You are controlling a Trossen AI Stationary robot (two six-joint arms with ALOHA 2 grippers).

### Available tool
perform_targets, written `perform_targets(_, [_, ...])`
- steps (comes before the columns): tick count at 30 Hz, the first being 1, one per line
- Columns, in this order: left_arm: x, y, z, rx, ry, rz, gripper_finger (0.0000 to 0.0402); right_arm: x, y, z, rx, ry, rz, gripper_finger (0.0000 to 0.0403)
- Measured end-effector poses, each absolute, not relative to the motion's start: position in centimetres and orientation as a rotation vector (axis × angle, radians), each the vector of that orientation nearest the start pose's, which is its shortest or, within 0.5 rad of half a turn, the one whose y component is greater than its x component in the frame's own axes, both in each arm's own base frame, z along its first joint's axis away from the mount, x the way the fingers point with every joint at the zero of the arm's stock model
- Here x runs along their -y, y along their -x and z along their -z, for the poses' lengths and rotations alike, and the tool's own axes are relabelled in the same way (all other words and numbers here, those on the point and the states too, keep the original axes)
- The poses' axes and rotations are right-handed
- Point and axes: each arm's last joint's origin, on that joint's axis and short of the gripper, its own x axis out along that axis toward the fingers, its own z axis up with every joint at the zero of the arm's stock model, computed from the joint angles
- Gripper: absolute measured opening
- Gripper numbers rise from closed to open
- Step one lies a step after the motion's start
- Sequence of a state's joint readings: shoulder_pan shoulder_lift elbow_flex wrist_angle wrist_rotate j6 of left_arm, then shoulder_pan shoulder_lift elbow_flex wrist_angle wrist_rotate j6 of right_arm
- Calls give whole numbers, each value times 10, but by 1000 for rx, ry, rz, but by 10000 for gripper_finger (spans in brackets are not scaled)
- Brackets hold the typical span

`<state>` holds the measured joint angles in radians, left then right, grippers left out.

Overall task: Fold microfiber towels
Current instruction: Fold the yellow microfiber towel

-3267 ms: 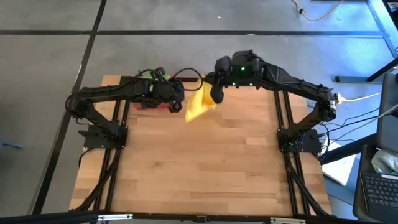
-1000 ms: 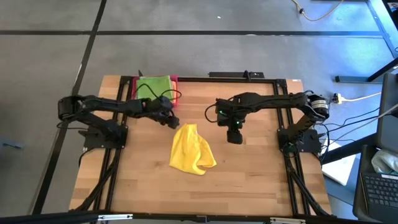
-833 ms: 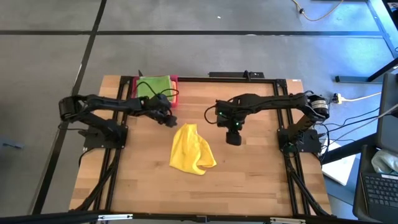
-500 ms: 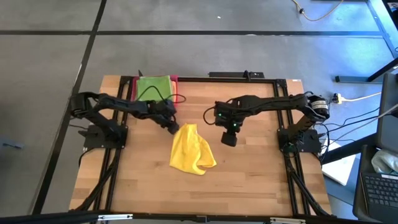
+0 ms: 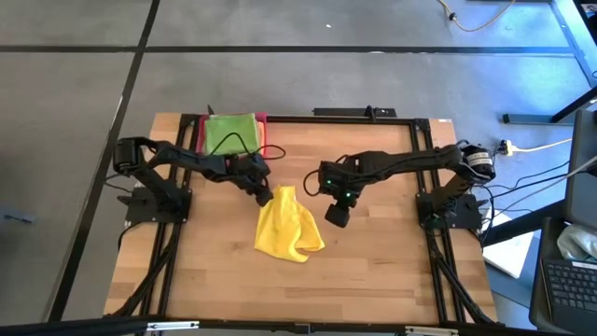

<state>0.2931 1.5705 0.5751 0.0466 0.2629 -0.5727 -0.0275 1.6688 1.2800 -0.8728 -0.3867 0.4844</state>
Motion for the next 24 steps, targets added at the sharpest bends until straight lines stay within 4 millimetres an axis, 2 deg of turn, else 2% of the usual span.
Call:
perform_targets(6, [-55,-259,-115,-869,709,-247,138,-6,-326,-239,-1297,-710,31,158])
perform_targets(10, [-51,-260,-116,-852,680,-283,131,-10,-326,-239,-1297,-714,40,158])
perform_targets(13, [-51,-260,-117,-848,674,-294,104,-13,-326,-239,-1299,-710,40,158])
perform_targets(18, [-51,-259,-124,-817,675,-289,19,-14,-326,-239,-1299,-685,21,158])
perform_targets(24, [-51,-257,-143,-727,724,-306,2,-14,-326,-239,-1293,-617,-25,158])
